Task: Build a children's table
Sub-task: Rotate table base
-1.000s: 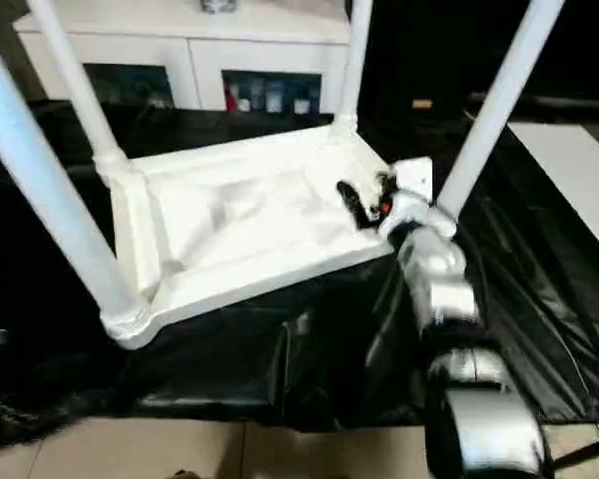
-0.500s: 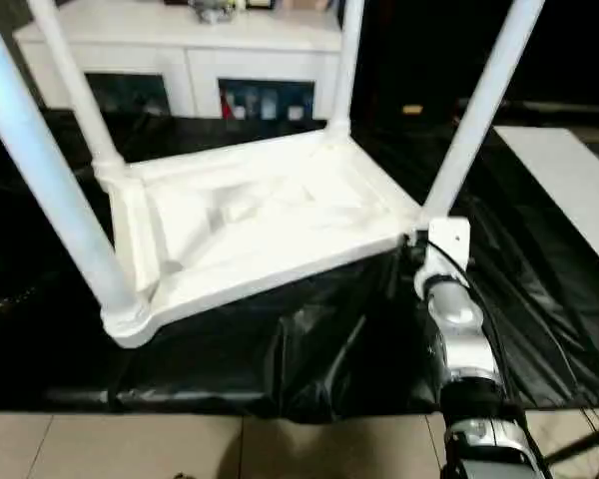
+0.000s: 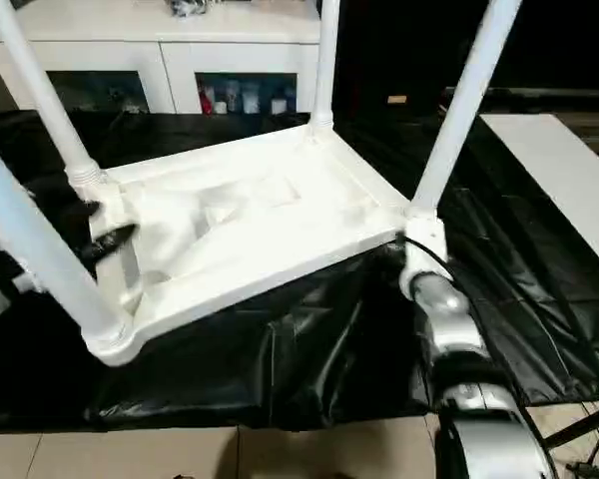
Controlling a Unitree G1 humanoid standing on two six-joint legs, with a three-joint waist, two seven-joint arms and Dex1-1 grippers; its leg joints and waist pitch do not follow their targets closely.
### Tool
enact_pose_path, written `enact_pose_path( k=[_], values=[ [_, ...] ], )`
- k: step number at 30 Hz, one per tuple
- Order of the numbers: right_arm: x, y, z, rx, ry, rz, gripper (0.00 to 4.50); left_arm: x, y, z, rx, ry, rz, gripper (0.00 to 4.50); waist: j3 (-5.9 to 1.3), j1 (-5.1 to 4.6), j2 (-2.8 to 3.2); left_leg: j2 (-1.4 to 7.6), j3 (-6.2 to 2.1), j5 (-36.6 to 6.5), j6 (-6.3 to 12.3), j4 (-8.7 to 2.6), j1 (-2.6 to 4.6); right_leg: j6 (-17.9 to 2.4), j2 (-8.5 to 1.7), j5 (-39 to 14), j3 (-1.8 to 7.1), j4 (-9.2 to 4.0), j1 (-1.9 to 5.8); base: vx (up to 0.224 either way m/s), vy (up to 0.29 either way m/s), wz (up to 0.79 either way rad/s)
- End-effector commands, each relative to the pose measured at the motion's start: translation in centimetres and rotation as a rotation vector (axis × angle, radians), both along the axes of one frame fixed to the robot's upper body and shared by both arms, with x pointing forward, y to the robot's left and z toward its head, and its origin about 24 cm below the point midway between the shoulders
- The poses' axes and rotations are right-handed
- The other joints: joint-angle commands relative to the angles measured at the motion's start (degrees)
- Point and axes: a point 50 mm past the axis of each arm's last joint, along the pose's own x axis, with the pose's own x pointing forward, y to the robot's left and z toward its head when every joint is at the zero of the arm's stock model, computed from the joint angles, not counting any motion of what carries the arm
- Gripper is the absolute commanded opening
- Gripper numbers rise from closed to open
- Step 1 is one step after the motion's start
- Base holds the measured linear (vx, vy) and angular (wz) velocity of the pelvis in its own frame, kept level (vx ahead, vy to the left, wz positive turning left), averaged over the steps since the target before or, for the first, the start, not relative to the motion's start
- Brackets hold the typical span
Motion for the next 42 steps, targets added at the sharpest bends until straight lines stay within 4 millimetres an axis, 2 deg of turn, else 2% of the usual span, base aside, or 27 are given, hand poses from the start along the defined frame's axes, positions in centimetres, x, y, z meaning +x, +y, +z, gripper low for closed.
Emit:
enact_pose_path(
  k=[1, 2, 5, 7, 8, 9, 11, 12, 13, 14, 17, 18, 21, 23, 24, 25, 26, 29, 30, 34, 35, 37, 39, 42],
  values=[
    [0.3, 1.3, -0.1, 0.015, 0.008, 0.059, 3.73, -0.6, -1.2, -0.1, 0.026, 0.025, -0.087, 4.47, -4.49, 0.45, 1.17, 2.31, -0.86, -11.01, 2.28, -3.75, 0.80, -16.67, -2.48, -2.88, 1.98, -2.31, 3.01, 0.000, 0.000, 0.00],
    [0.3, 1.3, -0.1, 0.016, 0.008, 0.061, 3.73, -0.6, -1.2, -0.1, 0.026, 0.025, -0.088, 4.47, -4.46, 0.55, 1.24, 2.35, -0.81, -11.41, 2.26, -3.75, 0.88, -16.72, -2.41, -3.26, 1.93, -2.37, 2.99, 0.000, 0.000, 0.00],
    [0.8, 2.9, 0.0, 0.037, 0.007, 0.122, 3.73, -0.6, -1.9, -0.1, 0.055, 0.036, -0.070, 4.47, -4.10, 0.42, 1.18, 2.45, -0.83, -15.18, 1.06, -4.04, 1.00, -15.88, -2.52, -8.66, 1.98, -2.80, 2.93, 0.000, 0.000, 0.00],
    [0.9, 3.9, 0.0, 0.053, 0.007, 0.159, 3.73, -0.4, -2.6, 0.2, 0.071, 0.003, -0.042, 4.47, -3.69, 0.26, 0.80, 2.42, -1.02, -19.32, -0.28, -4.26, 1.17, -14.11, -2.62, -14.93, 2.16, -3.43, 2.68, 0.000, 0.000, 0.00],
    [0.9, 4.3, 0.0, 0.057, 0.007, 0.172, 3.73, -0.3, -2.9, 0.3, 0.073, -0.006, -0.034, 4.47, -3.63, 0.16, 0.86, 2.48, -1.13, -20.17, -0.66, -4.32, 1.21, -13.62, -2.67, -16.31, 2.20, -3.51, 2.66, 0.000, 0.000, 0.00],
    [0.9, 5.2, -0.1, 0.067, 0.008, 0.202, 3.73, -0.2, -3.9, 0.8, 0.072, -0.024, -0.034, 4.47, -3.59, 0.13, 0.64, 2.44, -1.19, -21.22, -1.17, -4.34, 1.38, -12.70, -2.71, -18.49, 2.25, -3.77, 2.50, 0.000, 0.000, 0.00],
    [1.0, 5.8, -0.1, 0.073, 0.006, 0.216, 3.73, -0.2, -4.6, 1.0, 0.069, -0.035, -0.047, 4.47, -3.51, 0.20, 0.71, 2.44, -1.32, -21.81, -1.56, -4.38, 1.43, -11.80, -2.78, -20.51, 2.29, -3.94, 2.35, 0.000, 0.000, 0.00],
    [0.9, 6.5, -0.1, 0.082, 0.005, 0.237, 3.73, -0.2, -5.9, 1.4, 0.062, -0.049, -0.073, 4.47, -3.55, 0.17, 0.67, 2.44, -1.41, -22.06, -1.59, -4.42, 1.33, -11.35, -2.80, -21.32, 2.28, -3.93, 2.33, 0.000, 0.000, 0.00],
    [0.9, 6.5, -0.1, 0.082, 0.005, 0.238, 3.73, -0.2, -6.0, 1.4, 0.062, -0.049, -0.073, 4.47, -3.52, 0.12, 0.56, 2.48, -1.43, -22.18, -1.59, -4.48, 1.30, -11.20, -2.78, -21.53, 2.27, -4.00, 2.27, 0.000, 0.000, 0.00],
    [0.9, 7.0, -0.2, 0.086, 0.003, 0.255, 3.73, -0.2, -7.3, 1.6, 0.055, -0.060, -0.096, 4.47, -3.58, 0.17, 0.65, 2.50, -1.40, -22.19, -1.68, -4.44, 1.37, -11.11, -2.78, -21.35, 2.30, -3.97, 2.17, 0.000, 0.000, 0.00],
    [0.9, 7.7, -0.2, 0.095, 0.000, 0.269, 3.73, -0.1, -9.6, 1.8, 0.036, -0.069, -0.146, 4.47, -3.56, 0.18, 0.65, 2.38, -1.39, -22.38, -1.67, -4.42, 1.40, -10.86, -2.63, -21.21, 2.21, -4.14, 2.06, 0.000, 0.000, 0.00],
    [0.9, 8.0, -0.1, 0.098, -0.002, 0.273, 3.73, 0.1, -10.4, 1.8, 0.026, -0.074, -0.163, 4.47, -3.56, 0.00, 0.80, 2.32, -1.40, -22.58, -1.67, -4.45, 1.21, -10.77, -2.60, -20.99, 2.21, -4.14, 2.19, 0.000, 0.000, 0.00],
    [1.0, 8.8, 0.1, 0.115, -0.010, 0.293, 3.73, 0.8, -12.3, 1.5, 0.045, -0.087, -0.168, 4.47, -3.82, -0.05, 0.63, 2.20, -1.45, -20.41, -1.10, -4.34, 0.81, -10.57, -2.67, -19.20, 2.19, -3.96, 2.56, 0.000, 0.000, 0.00],
    [1.1, 9.1, 0.2, 0.118, -0.011, 0.303, 3.73, 1.1, -12.6, 1.4, 0.063, -0.090, -0.160, 4.47, -3.93, -0.05, 0.62, 2.14, -1.35, -19.43, -0.66, -4.22, 0.90, -10.77, -2.57, -17.82, 2.20, -3.92, 2.51, 0.000, 0.000, 0.00],
    [1.1, 9.5, 0.2, 0.121, -0.013, 0.316, 3.73, 1.5, -13.1, 1.3, 0.081, -0.091, -0.147, 4.47, -4.04, -0.20, 0.62, 2.11, -1.48, -17.87, -0.39, -4.25, 0.34, -11.25, -2.69, -16.05, 2.17, -3.61, 3.00, 0.000, 0.000, 0.00],
    [1.1, 9.7, 0.2, 0.121, -0.013, 0.320, 3.73, 1.7, -13.2, 1.3, 0.085, -0.091, -0.143, 4.47, -4.07, -0.22, 0.65, 2.09, -1.46, -17.36, -0.20, -4.26, 0.24, -11.33, -2.69, -15.68, 2.11, -3.64, 3.05, 0.000, 0.000, 0.00],
    [1.1, 10.2, 0.3, 0.123, -0.015, 0.332, 3.73, 2.0, -13.7, 1.2, 0.093, -0.088, -0.134, 4.47, -4.15, -0.24, 0.77, 2.04, -1.37, -17.01, 0.03, -4.08, 0.54, -11.60, -2.59, -14.88, 2.08, -3.68, 2.77, 0.000, 0.000, 0.00],
    [1.1, 10.8, 0.4, 0.127, -0.020, 0.344, 3.73, 2.9, -14.5, 1.0, 0.109, -0.090, -0.107, 4.47, -4.20, -0.33, 0.85, 2.08, -1.37, -16.18, 0.62, -4.07, 0.41, -12.81, -2.49, -12.84, 2.00, -3.51, 2.84, 0.000, 0.000, 0.00],
    [1.1, 10.9, 0.4, 0.127, -0.021, 0.345, 3.73, 3.2, -14.7, 1.0, 0.109, -0.091, -0.097, 4.47, -4.16, -0.37, 0.83, 2.07, -1.28, -17.19, 0.57, -3.99, 0.68, -13.00, -2.47, -13.48, 1.99, -3.63, 2.66, 0.000, 0.000, 0.00],
    [1.2, 10.9, 0.5, 0.127, -0.026, 0.337, 3.73, 4.0, -14.6, 1.2, 0.085, -0.111, -0.036, 4.47, -4.12, -0.27, 0.79, 2.18, -1.32, -17.85, 0.51, -4.10, 0.64, -13.13, -2.56, -13.58, 2.01, -3.74, 2.70, 0.000, 0.000, 0.00],
    [1.3, 10.7, 0.7, 0.128, -0.030, 0.331, 3.73, 4.5, -13.7, 1.2, 0.070, -0.117, 0.005, 4.47, -4.13, -0.17, 1.00, 2.11, -1.39, -17.90, 0.50, -4.09, 0.64, -13.05, -2.59, -13.75, 1.96, -3.74, 2.77, 0.000, 0.000, 0.00],
    [1.4, 10.1, 0.8, 0.125, -0.035, 0.320, 3.73, 4.6, -11.8, 1.0, 0.015, -0.077, 0.023, 4.47, -4.15, -0.30, 0.75, 1.93, -1.32, -17.77, 0.51, -4.05, 0.52, -13.05, -2.66, -13.96, 1.94, -3.69, 2.87, 0.000, 0.000, 0.00],
    [1.4, 9.8, 0.8, 0.121, -0.036, 0.315, 3.73, 4.5, -11.1, 0.9, -0.002, -0.067, 0.029, 4.47, -4.22, -0.25, 0.93, 2.10, -1.32, -18.08, 0.43, -4.04, 0.86, -13.18, -2.63, -14.24, 1.93, -3.68, 2.61, 0.000, 0.000, 0.00],
    [1.5, 8.9, 0.8, 0.115, -0.042, 0.304, 3.73, 3.9, -8.8, 0.9, -0.064, -0.046, 0.015, 4.47, -4.09, -0.04, 1.08, 2.18, -1.28, -18.35, 0.22, -4.12, 0.87, -13.70, -2.60, -13.92, 1.95, -3.57, 2.47, 0.000, 0.000, 0.00]
  ],
)
